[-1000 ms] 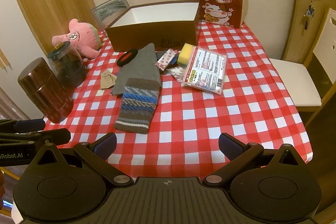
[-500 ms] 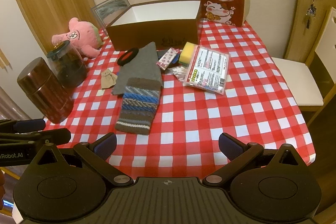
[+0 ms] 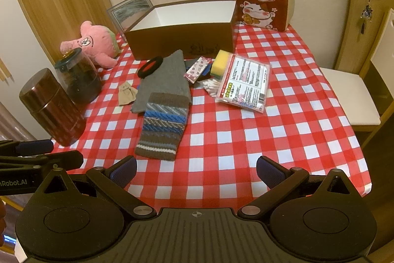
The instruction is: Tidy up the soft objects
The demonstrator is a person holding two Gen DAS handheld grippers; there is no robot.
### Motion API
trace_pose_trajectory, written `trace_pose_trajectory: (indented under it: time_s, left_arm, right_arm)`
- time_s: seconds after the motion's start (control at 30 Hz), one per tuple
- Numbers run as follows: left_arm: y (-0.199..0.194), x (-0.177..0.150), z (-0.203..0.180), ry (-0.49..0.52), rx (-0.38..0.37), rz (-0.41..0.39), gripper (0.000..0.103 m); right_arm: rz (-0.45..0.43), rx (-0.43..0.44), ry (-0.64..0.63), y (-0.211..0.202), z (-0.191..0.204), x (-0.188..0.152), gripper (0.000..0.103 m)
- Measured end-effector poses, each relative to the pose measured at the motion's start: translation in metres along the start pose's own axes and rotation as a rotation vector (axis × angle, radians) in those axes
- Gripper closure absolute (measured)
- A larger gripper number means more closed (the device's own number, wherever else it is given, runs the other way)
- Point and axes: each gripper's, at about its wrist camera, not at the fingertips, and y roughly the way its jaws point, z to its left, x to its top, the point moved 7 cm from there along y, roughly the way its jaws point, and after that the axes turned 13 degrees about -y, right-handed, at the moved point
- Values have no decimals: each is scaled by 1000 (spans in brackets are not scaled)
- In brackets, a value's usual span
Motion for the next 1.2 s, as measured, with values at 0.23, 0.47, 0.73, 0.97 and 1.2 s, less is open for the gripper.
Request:
trace_pose_trajectory:
  time_s: [0.23, 0.47, 0.73, 0.97, 1.2]
  left_arm:
    - [5, 2, 0, 0, 1, 5, 25]
    - [11, 2, -2, -2, 5, 12, 25]
    - [22, 5, -5, -11, 9, 30, 25]
    - [39, 10, -7, -4, 16, 44, 25]
    - [66, 14, -12, 2, 32, 65, 25]
  right_arm:
    - [4, 1, 3, 3, -1, 0, 0]
    - [7, 2, 6, 7, -3, 1, 0]
    - [19, 10, 16, 19, -13, 4, 0]
    - [13, 21, 33, 27, -26, 10, 0]
    - [13, 22, 54, 37, -47, 13, 0]
